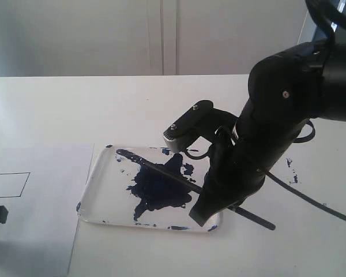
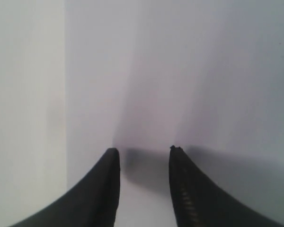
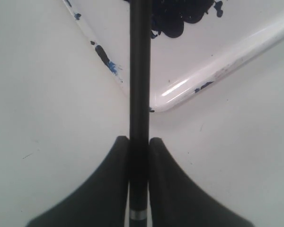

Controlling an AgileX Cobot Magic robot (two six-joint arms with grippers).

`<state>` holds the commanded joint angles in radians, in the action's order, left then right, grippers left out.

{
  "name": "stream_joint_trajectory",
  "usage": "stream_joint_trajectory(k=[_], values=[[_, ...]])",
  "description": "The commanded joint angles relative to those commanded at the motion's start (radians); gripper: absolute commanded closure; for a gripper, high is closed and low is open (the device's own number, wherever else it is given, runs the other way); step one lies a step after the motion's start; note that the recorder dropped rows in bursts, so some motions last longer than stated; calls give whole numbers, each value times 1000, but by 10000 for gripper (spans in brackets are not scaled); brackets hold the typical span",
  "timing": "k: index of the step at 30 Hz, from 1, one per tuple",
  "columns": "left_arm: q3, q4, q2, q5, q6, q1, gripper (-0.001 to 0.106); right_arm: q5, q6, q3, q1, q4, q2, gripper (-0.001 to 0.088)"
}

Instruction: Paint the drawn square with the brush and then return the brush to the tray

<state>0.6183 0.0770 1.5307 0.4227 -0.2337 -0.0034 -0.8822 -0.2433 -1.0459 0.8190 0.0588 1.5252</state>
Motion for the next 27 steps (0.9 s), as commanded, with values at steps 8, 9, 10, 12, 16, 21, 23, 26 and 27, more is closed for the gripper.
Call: stream_joint_trajectory(k=[8,9,10,12,16,21,23,26,27], values=[[0,92,74,22,13,0,652,0,0,0,0,2,0,868],[0,96,79,22,31,0,652,0,0,0,0,2,0,868],[0,104,82,22,56,0,652,0,0,0,0,2,0,868],[0,120,86,22,132,0,652,0,0,0,0,4,0,868],[0,146,86,24,305,0,652,2,-7,0,0,4,0,868],[0,196,86,37,512,0,652,2,-8,0,0,16,0,868],[0,219,86,44,529,0,652,2,-8,0,0,16,0,868],[0,293,86,60,520,0,652,2,-8,0,0,16,0,868],[0,295,86,63,521,0,652,2,-8,0,0,16,0,868]])
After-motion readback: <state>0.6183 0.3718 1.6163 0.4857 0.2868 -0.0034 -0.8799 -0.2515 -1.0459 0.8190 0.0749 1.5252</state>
